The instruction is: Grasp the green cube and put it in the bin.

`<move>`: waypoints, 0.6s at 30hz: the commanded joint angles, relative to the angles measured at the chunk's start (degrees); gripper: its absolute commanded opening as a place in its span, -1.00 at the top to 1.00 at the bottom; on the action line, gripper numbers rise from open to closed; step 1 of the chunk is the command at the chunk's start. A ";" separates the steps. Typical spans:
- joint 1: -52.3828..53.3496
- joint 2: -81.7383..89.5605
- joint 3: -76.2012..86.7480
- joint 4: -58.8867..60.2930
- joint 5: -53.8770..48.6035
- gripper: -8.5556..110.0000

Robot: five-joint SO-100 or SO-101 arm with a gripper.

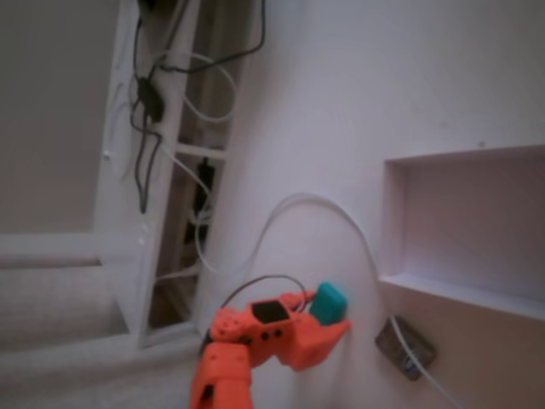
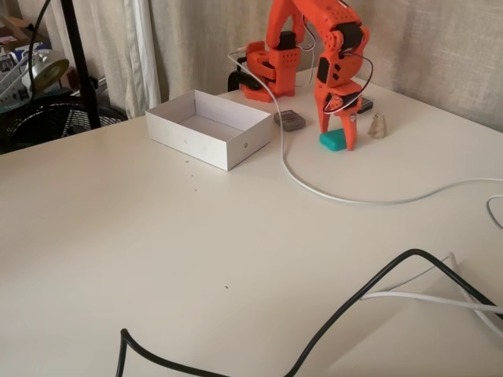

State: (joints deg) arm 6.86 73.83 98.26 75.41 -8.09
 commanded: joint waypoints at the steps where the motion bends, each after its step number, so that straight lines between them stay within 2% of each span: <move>1: -0.18 -0.44 -0.97 -0.26 -0.18 0.48; 12: -0.62 -0.35 -0.44 0.09 -0.26 0.82; 14: -0.53 -0.09 -0.44 -0.09 -0.26 1.00; 18: -0.09 1.41 -0.35 -0.97 -0.26 1.00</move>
State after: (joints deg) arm 6.50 73.74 97.73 74.71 -8.61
